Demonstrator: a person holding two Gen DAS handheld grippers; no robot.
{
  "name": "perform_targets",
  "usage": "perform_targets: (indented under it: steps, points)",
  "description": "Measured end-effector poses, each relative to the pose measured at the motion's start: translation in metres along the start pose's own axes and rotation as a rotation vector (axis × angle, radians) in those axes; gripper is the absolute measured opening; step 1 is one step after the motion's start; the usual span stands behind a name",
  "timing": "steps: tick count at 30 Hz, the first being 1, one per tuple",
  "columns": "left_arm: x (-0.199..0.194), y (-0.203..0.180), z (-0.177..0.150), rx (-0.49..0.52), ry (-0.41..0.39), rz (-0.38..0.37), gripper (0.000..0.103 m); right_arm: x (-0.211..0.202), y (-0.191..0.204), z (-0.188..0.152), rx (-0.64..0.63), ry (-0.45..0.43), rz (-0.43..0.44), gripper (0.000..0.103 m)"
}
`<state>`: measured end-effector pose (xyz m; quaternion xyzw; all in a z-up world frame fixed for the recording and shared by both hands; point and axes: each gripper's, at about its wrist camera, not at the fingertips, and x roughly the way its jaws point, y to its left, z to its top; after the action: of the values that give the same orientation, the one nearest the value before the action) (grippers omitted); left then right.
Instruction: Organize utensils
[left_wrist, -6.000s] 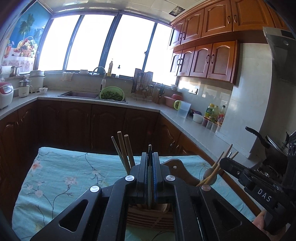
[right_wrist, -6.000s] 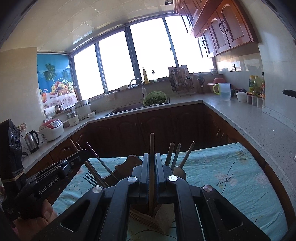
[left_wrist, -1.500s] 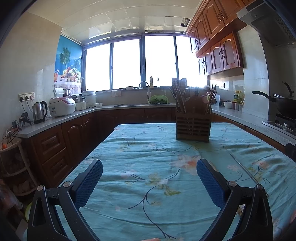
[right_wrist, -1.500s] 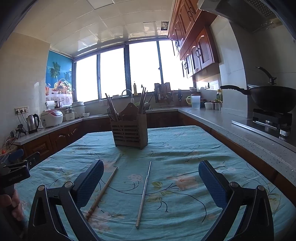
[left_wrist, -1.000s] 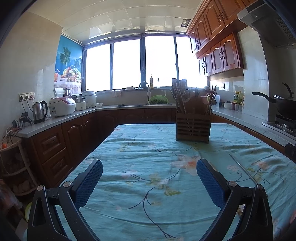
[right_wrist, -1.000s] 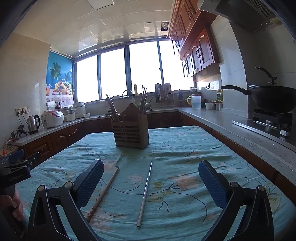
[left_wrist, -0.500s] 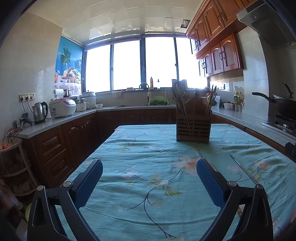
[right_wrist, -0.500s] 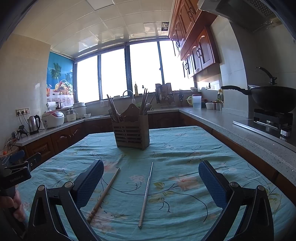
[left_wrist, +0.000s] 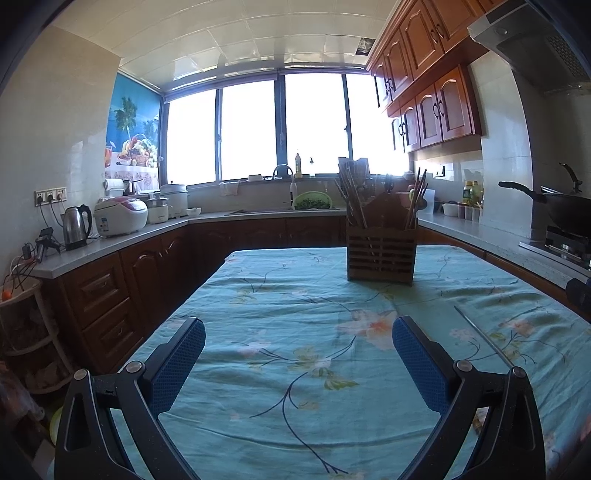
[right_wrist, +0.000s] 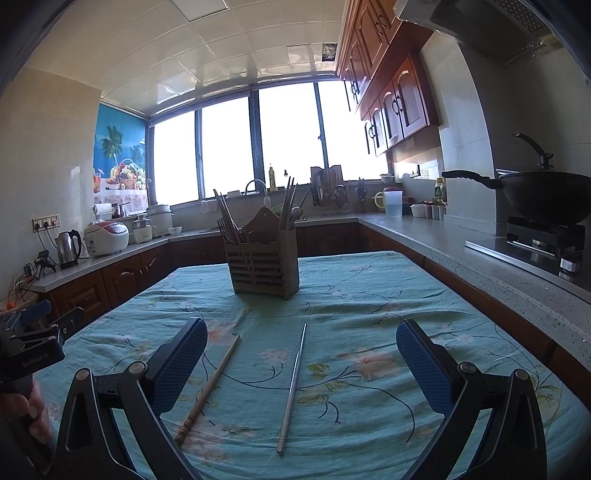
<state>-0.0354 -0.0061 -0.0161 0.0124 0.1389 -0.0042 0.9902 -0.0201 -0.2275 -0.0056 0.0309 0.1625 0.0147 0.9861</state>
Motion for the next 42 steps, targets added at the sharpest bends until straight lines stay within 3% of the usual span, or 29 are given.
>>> perform_targets:
  steps: [32, 42]
  points:
    - [0.005, -0.008, 0.003, -0.019, 0.022, -0.011, 0.102, 0.005, 0.002, 0.01, 0.005, 0.003, 0.019, 0.103]
    - [0.014, -0.012, 0.009, -0.031, 0.059, -0.032, 0.102, 0.017, 0.0, 0.012, 0.01, 0.045, 0.028, 0.103]
